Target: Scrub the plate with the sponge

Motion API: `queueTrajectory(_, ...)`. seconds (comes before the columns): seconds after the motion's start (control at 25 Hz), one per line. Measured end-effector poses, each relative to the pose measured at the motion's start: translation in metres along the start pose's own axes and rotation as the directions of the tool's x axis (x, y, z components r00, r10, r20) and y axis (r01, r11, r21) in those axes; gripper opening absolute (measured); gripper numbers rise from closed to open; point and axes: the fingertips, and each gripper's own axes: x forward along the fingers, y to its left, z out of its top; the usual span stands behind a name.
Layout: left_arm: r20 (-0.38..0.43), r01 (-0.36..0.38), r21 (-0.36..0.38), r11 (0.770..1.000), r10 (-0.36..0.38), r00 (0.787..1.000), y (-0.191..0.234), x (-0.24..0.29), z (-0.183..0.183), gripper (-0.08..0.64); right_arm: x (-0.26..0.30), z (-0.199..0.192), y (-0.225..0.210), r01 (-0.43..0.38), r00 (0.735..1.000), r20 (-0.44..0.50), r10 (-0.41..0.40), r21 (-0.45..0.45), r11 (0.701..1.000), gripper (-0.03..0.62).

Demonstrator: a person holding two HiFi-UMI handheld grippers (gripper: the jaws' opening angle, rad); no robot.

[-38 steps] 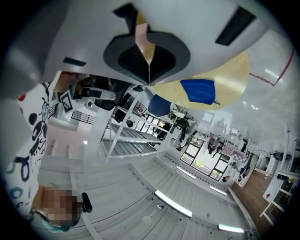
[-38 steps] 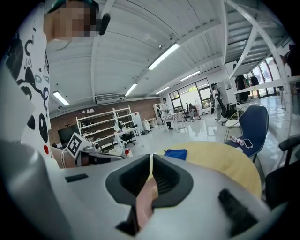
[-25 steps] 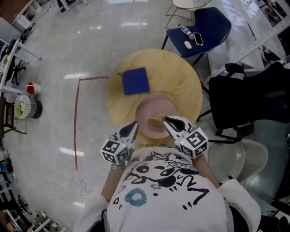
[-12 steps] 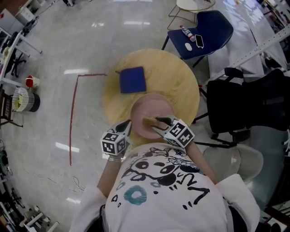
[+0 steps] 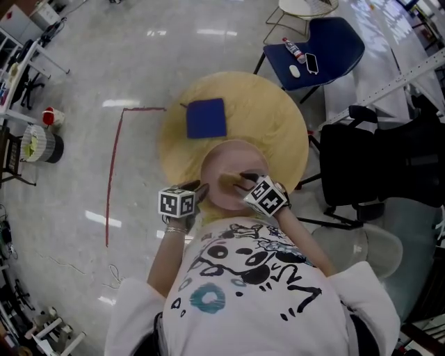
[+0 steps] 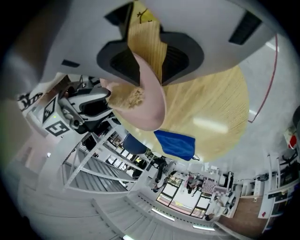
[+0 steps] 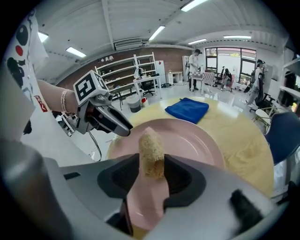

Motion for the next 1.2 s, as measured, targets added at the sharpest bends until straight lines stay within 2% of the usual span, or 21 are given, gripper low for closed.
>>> queueTrajectory(0.12, -0.013, -0.014, -0.003, 1.000, 0.014, 1.000, 0.004, 0.008, 0.000, 0.135, 0.004, 0.002, -0.015, 0.056, 0.998, 0.019, -0.056, -0.005, 0.998, 0.164)
queueTrajectory(0.2, -0.030, -0.015, -0.020, 1.000, 0.015, 0.999, 0.005, 0.013, -0.001, 0.135, 0.007, 0.002, -0.020, 0.066, 0.998, 0.011, -0.066, -0.006, 0.998, 0.164)
queueTrajectory(0.28, -0.038, -0.024, -0.051, 0.998, 0.022, 0.999, 0.007, 0.014, 0.000, 0.104, 0.009, 0.004, -0.023, 0.068, 0.998, 0.003, -0.068, 0.001, 0.998, 0.164)
queueTrajectory(0.44, 0.007, -0.055, -0.125, 0.991, 0.056, 0.998, 0.007, 0.014, 0.002, 0.089, 0.011, 0.006, -0.021, 0.013, 1.000, 0.020, -0.013, 0.026, 1.000, 0.161)
queueTrajectory(0.64, 0.073, -0.079, -0.189, 0.979, 0.094, 0.993, 0.013, 0.016, -0.004, 0.080, 0.013, 0.002, -0.014, -0.039, 0.999, -0.007, 0.039, 0.013, 0.999, 0.073)
queueTrajectory(0.8, 0.076, -0.084, -0.190, 0.978, 0.100, 0.992, 0.014, 0.017, -0.003, 0.080, 0.018, 0.007, -0.004, -0.056, 0.998, -0.020, 0.055, -0.039, 0.998, 0.055)
queueTrajectory(0.96, 0.087, -0.073, -0.183, 0.980, 0.091, 0.992, 0.008, 0.017, 0.002, 0.078, 0.031, 0.018, -0.003, -0.035, 0.999, -0.032, 0.032, -0.099, 0.995, 0.055)
queueTrajectory(1.08, 0.085, -0.076, -0.172, 0.982, 0.091, 0.992, 0.007, 0.018, 0.001, 0.077, 0.035, 0.025, -0.009, -0.024, 0.999, -0.041, 0.020, -0.112, 0.993, 0.055)
queueTrajectory(1.2, 0.068, -0.089, -0.129, 0.988, 0.099, 0.993, 0.007, 0.018, 0.000, 0.078, 0.042, 0.033, -0.023, 0.011, 1.000, -0.028, -0.014, -0.110, 0.994, 0.054)
